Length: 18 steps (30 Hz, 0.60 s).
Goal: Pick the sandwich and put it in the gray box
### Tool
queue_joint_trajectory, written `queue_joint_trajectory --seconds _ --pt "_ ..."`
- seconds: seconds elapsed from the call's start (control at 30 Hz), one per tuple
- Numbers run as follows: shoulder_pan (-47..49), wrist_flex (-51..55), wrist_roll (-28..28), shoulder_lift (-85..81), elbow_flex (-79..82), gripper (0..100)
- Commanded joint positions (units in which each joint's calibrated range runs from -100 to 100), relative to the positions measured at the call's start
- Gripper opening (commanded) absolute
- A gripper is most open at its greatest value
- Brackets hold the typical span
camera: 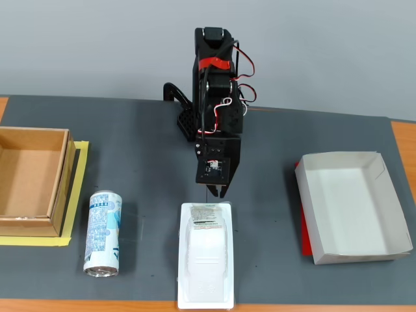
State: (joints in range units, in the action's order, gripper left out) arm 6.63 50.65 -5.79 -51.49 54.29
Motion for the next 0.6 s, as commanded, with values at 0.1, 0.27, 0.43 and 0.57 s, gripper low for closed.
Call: queue_joint_trajectory --seconds 0.1,0.27,0.43,0.57 --pt "-0.4 0.1 -0.2 8.1 -11.4 2" --pt "-1.4 0.1 -0.1 14.1 -17.4 2" --pt "-3.6 0.1 -0.1 19.4 -21.8 2" --pt "-5.2 0.1 -0.1 22.2 -23.3 2"
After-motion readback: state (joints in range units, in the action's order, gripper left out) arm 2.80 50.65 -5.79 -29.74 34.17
